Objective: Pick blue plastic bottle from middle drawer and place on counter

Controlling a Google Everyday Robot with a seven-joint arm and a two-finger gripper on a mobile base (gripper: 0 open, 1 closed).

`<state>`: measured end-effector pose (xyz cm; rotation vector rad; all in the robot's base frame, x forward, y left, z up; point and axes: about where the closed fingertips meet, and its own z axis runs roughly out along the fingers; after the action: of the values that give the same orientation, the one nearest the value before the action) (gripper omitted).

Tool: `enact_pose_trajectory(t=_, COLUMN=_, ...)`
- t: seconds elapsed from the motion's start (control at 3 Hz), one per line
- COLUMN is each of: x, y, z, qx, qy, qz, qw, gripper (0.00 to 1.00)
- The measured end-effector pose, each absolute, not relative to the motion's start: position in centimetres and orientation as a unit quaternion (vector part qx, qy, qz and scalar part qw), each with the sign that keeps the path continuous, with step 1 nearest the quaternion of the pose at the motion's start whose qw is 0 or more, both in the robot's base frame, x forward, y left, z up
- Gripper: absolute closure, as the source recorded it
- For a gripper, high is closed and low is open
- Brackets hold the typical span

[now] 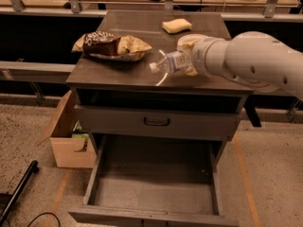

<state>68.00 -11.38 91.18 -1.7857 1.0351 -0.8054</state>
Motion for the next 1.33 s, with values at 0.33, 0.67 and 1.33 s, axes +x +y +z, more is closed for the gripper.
enact_pose_trajectory(t=0.33, x=69.6, y=-9.3, z=91.2, qx=-0.733, qy=0.395, qz=-0.325, qw=0.448, gripper=0.59)
enact_pose_trajectory(t=0.67, x=71.1, y=-8.7, z=90.3, qx=-0.738, qy=0.409, qz=-0.299, qw=0.446, gripper=0.35)
enact_pose_trajectory(t=1.33, x=72.4, y=-8.3, z=88.9, qx=-0.745, qy=0.423, qz=-0.268, qw=0.441, gripper=0.00)
